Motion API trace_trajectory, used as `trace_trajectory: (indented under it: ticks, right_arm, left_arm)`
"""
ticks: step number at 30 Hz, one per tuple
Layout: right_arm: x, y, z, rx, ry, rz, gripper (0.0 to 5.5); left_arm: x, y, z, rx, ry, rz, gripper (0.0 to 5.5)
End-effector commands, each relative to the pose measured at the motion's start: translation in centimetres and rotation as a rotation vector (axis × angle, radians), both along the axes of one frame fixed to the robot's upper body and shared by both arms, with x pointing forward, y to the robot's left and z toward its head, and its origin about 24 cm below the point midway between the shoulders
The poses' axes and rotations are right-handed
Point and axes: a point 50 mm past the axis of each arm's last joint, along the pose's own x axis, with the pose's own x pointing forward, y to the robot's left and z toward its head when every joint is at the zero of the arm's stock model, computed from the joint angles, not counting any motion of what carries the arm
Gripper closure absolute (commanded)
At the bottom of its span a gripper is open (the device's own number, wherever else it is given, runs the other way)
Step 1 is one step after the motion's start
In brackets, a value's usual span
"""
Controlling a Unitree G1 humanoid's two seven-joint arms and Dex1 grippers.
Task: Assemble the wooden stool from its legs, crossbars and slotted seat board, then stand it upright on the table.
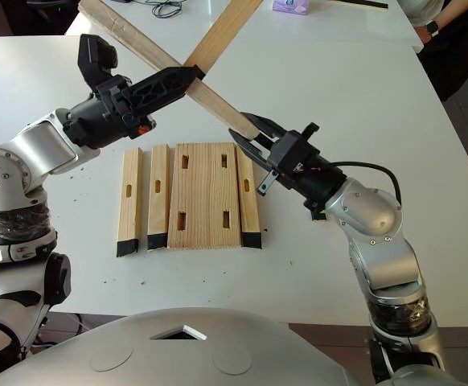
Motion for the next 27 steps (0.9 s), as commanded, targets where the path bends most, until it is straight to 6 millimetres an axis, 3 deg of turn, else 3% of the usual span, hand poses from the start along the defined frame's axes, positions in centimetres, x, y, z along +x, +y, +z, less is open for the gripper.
trace_trajectory:
  ticks: [1, 20, 21, 27]
  right_arm:
    - [-0.6, 0.4, 0.1, -0.042, 0.001, 0.082, 4.44]
    - [-1.2, -0.2, -0.7, -0.194, 0.013, 0.182, 4.44]
    - [-1.2, -0.4, -0.9, -0.213, 0.014, 0.182, 4.05]
    - [-0.6, -2.7, -3.5, -0.323, 0.087, 0.156, 3.01]
  left_arm:
    - [0.0, 0.1, 0.1, 0.021, -0.021, 0.014, 3.44]
    - [-0.6, 0.0, -0.2, 0.028, -0.043, 0.007, 3.45]
    - [-0.6, 0.0, -0.2, 0.026, -0.044, 0.007, 3.45]
    - [-0.4, 0.2, 0.1, 0.026, -0.052, 0.013, 3.45]
